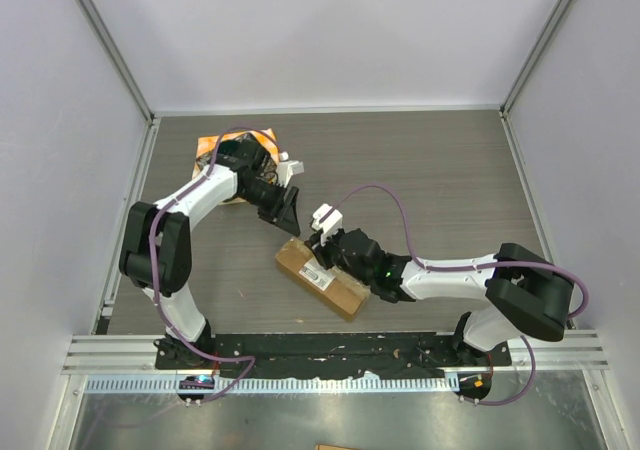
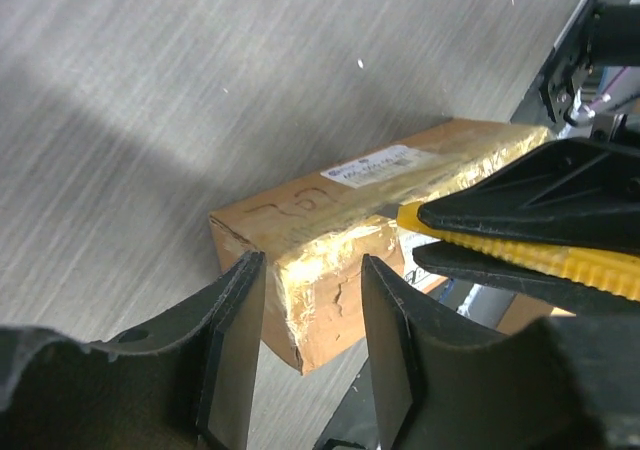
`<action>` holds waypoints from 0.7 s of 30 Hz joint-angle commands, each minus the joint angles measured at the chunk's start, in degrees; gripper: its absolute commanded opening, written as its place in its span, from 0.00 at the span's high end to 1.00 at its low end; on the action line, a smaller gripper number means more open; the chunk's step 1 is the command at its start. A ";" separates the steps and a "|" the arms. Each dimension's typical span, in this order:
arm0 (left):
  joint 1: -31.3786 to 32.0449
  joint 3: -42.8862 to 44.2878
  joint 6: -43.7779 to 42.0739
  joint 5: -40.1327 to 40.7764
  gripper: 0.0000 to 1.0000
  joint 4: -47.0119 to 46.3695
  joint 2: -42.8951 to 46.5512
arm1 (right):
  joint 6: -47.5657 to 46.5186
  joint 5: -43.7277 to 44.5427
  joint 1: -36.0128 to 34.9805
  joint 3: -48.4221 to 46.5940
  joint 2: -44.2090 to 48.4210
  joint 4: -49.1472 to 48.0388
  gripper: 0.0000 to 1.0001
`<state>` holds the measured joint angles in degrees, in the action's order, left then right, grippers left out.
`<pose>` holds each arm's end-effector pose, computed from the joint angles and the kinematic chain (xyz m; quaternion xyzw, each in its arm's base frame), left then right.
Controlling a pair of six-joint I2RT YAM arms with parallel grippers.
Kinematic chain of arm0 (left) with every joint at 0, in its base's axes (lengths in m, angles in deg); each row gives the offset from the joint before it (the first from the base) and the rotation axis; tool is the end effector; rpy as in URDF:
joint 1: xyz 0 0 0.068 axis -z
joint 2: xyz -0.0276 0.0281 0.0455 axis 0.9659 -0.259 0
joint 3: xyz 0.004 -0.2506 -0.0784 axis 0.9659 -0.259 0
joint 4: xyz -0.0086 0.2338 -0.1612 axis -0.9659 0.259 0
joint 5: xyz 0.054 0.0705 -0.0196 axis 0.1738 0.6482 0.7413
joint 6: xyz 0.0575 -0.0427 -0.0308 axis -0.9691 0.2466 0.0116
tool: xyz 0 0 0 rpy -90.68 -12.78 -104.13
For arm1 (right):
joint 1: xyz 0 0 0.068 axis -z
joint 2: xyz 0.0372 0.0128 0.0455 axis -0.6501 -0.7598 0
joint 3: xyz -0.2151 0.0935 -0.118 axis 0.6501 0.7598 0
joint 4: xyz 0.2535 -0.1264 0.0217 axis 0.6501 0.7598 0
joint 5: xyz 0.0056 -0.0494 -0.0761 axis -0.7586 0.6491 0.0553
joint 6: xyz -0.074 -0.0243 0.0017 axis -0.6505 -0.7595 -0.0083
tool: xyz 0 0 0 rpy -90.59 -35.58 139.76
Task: Unpack the express box
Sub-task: Cut the express box at the center of the board.
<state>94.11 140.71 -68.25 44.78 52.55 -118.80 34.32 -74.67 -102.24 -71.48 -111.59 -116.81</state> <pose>0.3354 -0.1653 0.1801 0.2666 0.8782 -0.3842 0.1005 0.1808 0.2996 0.1658 -0.3288 0.7273 0.2248 0.5590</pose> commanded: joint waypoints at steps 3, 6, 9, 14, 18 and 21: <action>0.22 -3.13 -3.02 -2.80 0.54 2.43 1.90 | 0.55 0.00 -0.89 0.59 0.34 0.41 0.99; 0.22 -3.22 -3.63 -2.71 0.56 3.04 1.72 | 0.55 0.35 -1.06 0.50 0.34 0.41 0.99; 0.22 -3.75 -4.07 -2.53 0.60 2.70 1.63 | 0.64 0.44 -1.32 0.50 0.34 0.33 0.99; 0.22 -4.89 -3.98 -2.35 0.76 1.38 0.67 | 0.99 0.62 -1.85 0.42 0.07 0.33 0.99; 0.31 -5.77 -3.98 -2.27 0.76 0.67 0.14 | 1.07 0.97 -2.20 0.33 -0.02 0.41 0.99; 0.40 -5.86 -3.81 -2.27 0.76 0.59 0.14 | 1.16 1.06 -2.38 0.24 -0.19 0.24 0.99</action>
<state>94.11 135.56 -71.63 44.37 53.45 -118.80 34.45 -73.80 -103.84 -71.48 -111.59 -116.72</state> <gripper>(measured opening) 0.242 0.233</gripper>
